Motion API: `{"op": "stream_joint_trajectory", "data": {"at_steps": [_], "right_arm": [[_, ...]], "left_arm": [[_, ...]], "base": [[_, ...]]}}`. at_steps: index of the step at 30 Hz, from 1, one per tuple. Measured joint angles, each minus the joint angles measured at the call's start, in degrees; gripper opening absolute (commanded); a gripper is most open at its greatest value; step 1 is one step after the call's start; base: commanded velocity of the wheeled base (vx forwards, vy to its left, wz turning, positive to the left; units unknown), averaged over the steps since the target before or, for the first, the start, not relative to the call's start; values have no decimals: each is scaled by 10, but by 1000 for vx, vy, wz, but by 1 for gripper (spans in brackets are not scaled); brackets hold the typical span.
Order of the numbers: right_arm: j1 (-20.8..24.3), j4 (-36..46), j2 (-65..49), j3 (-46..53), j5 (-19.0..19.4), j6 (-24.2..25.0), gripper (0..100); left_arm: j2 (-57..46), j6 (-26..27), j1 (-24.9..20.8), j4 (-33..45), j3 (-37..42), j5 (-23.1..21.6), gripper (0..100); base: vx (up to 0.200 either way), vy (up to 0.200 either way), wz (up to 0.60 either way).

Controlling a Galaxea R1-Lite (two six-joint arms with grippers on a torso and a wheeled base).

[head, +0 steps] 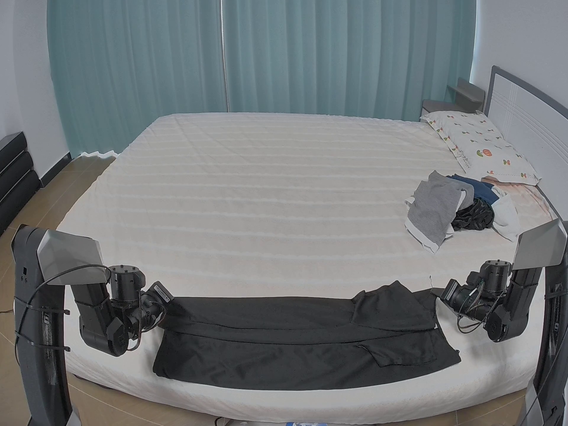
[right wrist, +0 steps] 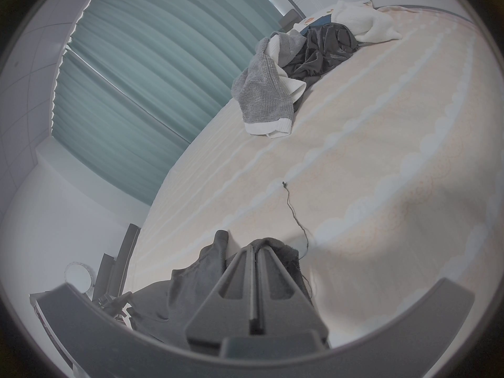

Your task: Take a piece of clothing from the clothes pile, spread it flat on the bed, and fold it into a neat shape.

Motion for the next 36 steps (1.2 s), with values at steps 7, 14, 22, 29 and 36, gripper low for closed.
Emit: {"op": "stream_joint_trajectory", "data": {"at_steps": [7, 14, 22, 29, 36], "right_arm": [[-3, 3, 6, -6, 0, 0, 0], [-7, 0, 13, -16, 0, 1, 0], [-9, -1, 19, -23, 1, 1, 0], [-9, -1, 25, -23, 0, 0, 100], [-5, -34, 9, -3, 2, 1, 100]], "left_arm": [[0, 0, 1, 0, 0, 3, 0], [0, 0, 1, 0, 0, 3, 0], [1, 0, 1, 0, 0, 4, 0], [1, 1, 0, 1, 4, 3, 100], [1, 2, 0, 0, 6, 3, 100]], "base": [[0, 0, 0], [0, 0, 0], [0, 0, 0], [0, 0, 0], [0, 0, 0]]}}
